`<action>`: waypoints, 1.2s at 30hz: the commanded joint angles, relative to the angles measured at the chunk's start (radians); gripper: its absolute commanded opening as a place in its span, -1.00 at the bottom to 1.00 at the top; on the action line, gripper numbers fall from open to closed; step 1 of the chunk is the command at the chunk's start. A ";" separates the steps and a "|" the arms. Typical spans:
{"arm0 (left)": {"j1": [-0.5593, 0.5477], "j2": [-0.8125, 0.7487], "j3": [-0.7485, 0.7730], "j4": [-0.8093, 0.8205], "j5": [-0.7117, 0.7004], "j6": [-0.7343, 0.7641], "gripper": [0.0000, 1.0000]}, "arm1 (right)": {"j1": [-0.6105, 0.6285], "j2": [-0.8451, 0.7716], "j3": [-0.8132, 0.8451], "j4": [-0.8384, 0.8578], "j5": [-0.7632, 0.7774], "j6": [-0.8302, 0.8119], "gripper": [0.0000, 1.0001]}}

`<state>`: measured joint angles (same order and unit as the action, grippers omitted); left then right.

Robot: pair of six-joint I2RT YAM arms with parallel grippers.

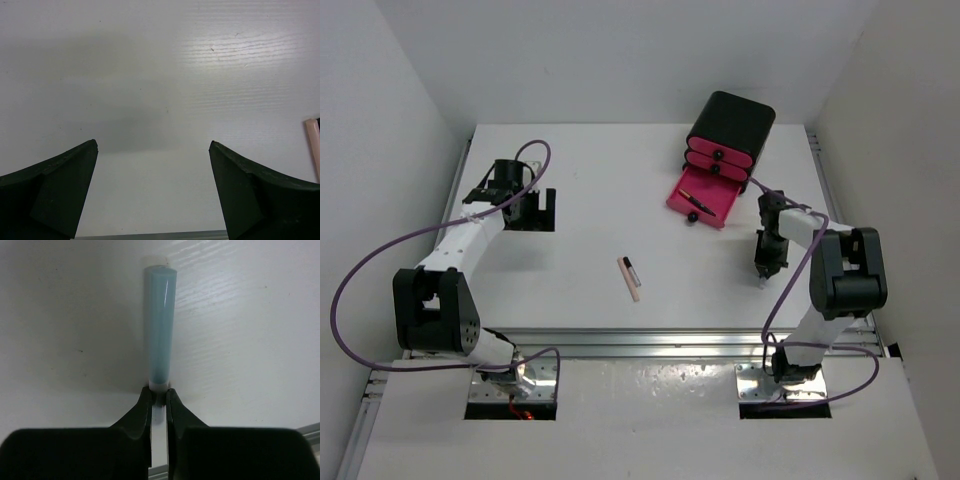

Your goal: Organize the makeup

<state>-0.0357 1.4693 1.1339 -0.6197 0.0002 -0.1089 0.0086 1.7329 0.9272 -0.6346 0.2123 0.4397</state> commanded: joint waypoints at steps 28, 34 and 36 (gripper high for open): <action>-0.331 -0.104 -0.063 -0.058 0.228 0.928 0.70 | 0.300 0.383 0.687 0.234 0.009 -0.891 -0.22; -0.446 0.034 0.007 -0.067 0.331 1.192 -0.10 | 0.298 0.307 0.684 0.203 -0.047 -0.803 0.39; -0.473 0.065 0.029 -0.077 0.362 1.308 -0.11 | 0.297 0.255 0.654 0.214 -0.060 -0.773 0.39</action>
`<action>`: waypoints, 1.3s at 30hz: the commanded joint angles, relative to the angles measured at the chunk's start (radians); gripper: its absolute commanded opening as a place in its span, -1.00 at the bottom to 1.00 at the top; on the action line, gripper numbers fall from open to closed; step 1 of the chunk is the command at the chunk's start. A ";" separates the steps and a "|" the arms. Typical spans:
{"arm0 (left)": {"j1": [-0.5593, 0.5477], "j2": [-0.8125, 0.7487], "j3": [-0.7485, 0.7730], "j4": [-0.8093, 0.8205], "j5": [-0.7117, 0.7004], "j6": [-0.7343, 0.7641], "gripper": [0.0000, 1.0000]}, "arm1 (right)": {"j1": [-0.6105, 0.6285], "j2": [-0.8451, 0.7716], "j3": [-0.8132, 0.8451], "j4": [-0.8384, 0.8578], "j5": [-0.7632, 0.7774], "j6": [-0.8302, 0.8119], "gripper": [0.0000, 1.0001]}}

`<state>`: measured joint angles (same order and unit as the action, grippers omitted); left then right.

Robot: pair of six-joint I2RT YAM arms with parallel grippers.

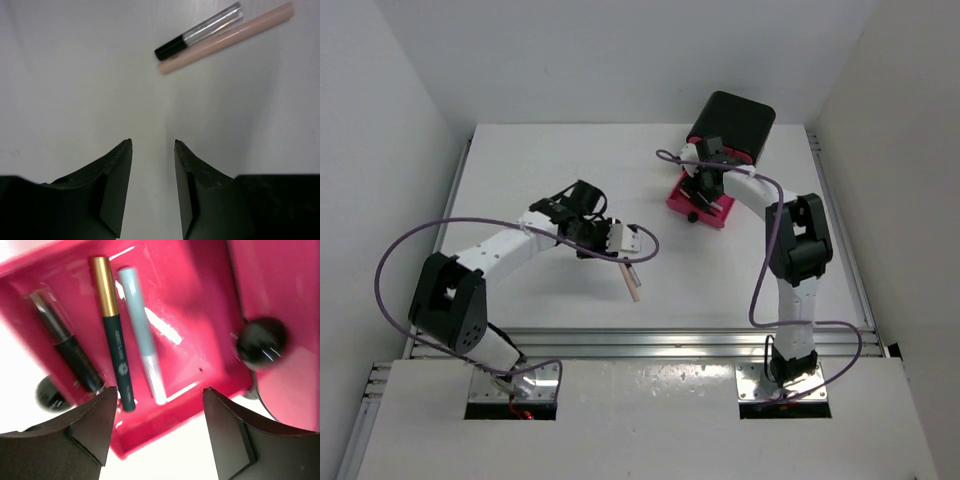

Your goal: Organize the makeup

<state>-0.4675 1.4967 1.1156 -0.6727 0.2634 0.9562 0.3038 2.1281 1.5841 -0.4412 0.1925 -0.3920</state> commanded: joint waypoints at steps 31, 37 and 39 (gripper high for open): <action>-0.172 0.359 0.148 -0.329 0.223 0.949 -0.09 | -0.071 -0.659 -0.676 0.153 -0.105 0.317 0.46; -0.181 0.392 0.173 -0.297 0.214 0.931 -0.15 | -0.083 -0.658 -0.679 0.148 -0.105 0.320 0.46; -0.181 0.402 0.184 -0.297 0.214 0.931 -0.15 | -0.086 -0.660 -0.684 0.148 -0.110 0.321 0.46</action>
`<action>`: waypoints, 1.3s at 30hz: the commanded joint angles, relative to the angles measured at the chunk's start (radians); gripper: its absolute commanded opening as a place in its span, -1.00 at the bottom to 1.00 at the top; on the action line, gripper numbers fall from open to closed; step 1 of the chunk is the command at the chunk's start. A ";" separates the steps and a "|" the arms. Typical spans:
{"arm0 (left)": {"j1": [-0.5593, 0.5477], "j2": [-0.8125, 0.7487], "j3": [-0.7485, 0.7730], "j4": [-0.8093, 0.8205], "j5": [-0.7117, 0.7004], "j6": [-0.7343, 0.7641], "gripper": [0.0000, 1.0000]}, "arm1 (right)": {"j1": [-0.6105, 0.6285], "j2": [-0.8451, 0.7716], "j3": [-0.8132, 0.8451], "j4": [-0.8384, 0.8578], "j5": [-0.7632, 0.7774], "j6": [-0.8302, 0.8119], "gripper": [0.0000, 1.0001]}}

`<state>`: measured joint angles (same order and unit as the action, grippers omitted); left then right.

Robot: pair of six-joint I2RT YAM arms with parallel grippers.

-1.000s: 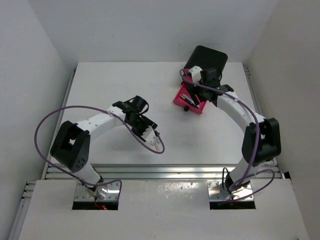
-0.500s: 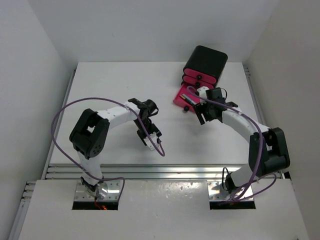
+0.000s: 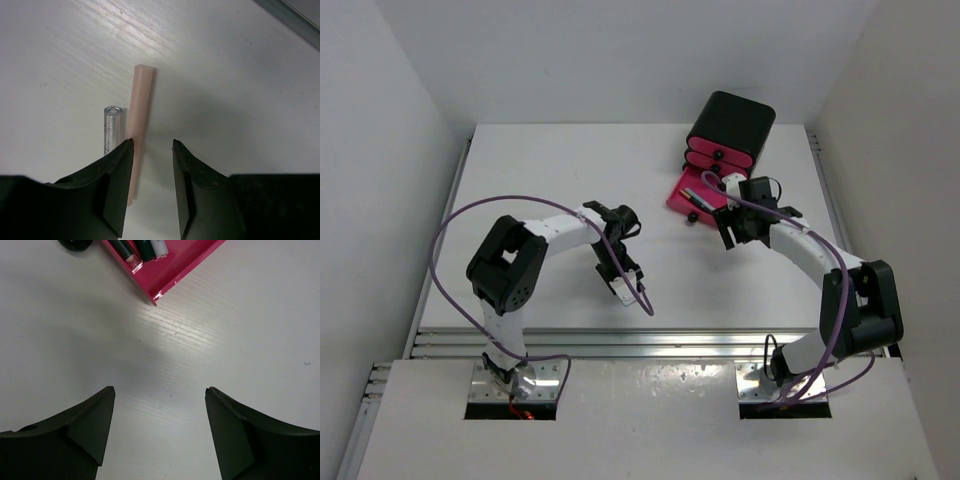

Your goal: Organize the makeup

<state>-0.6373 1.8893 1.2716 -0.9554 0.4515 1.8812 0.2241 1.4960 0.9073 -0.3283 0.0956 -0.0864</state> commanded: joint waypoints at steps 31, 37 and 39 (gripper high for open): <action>-0.030 0.064 -0.020 -0.100 -0.122 0.033 -1.00 | -0.029 -0.037 -0.030 0.023 -0.008 0.017 0.48; -0.010 -0.045 0.081 -0.069 -0.045 -0.158 -1.00 | -0.035 -0.074 -0.033 0.026 -0.007 0.065 0.48; -0.010 -0.067 0.153 -0.040 -0.034 -0.209 -1.00 | -0.051 -0.092 -0.039 0.041 -0.005 0.118 0.48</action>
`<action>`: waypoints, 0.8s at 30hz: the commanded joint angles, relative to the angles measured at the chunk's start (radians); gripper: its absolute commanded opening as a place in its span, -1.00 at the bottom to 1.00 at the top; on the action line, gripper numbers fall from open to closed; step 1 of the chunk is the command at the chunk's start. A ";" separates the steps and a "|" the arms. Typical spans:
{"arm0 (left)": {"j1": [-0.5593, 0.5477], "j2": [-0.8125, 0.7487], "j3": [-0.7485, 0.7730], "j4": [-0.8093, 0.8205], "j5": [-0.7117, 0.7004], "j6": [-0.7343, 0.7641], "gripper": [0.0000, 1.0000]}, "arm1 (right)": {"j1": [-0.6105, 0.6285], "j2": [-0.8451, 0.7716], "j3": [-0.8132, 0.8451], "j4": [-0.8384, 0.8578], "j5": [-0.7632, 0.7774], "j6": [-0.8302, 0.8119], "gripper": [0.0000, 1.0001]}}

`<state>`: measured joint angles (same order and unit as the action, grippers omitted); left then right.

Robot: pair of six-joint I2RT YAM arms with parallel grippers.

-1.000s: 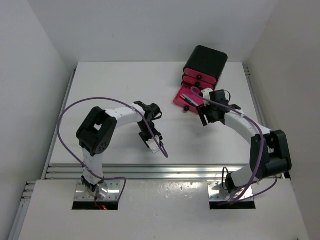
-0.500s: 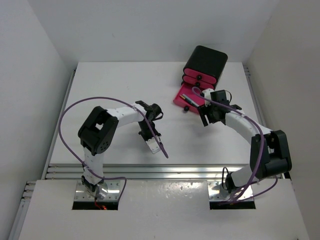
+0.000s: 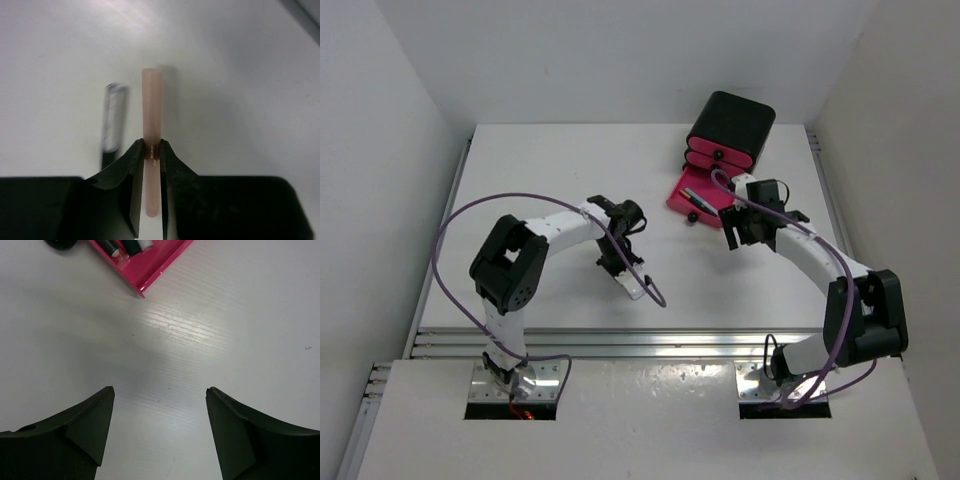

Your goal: Organize the makeup

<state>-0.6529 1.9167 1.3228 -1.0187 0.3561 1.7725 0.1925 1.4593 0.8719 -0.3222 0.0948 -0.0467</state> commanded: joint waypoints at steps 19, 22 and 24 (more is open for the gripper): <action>-0.071 0.419 0.739 0.900 -0.071 -0.556 -1.00 | -0.165 -0.120 -0.042 -0.024 0.191 0.435 0.48; -0.071 0.465 0.739 1.029 -0.091 -0.567 -1.00 | -0.163 -0.145 -0.050 -0.041 0.203 0.421 0.48; -0.071 0.493 0.763 1.043 -0.100 -0.577 -1.00 | -0.166 -0.152 -0.051 -0.041 0.204 0.410 0.48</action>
<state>-0.7197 2.4226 2.0113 -0.1566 0.2680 1.2385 0.0284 1.3495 0.8131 -0.3580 0.2710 0.3584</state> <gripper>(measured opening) 0.201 0.742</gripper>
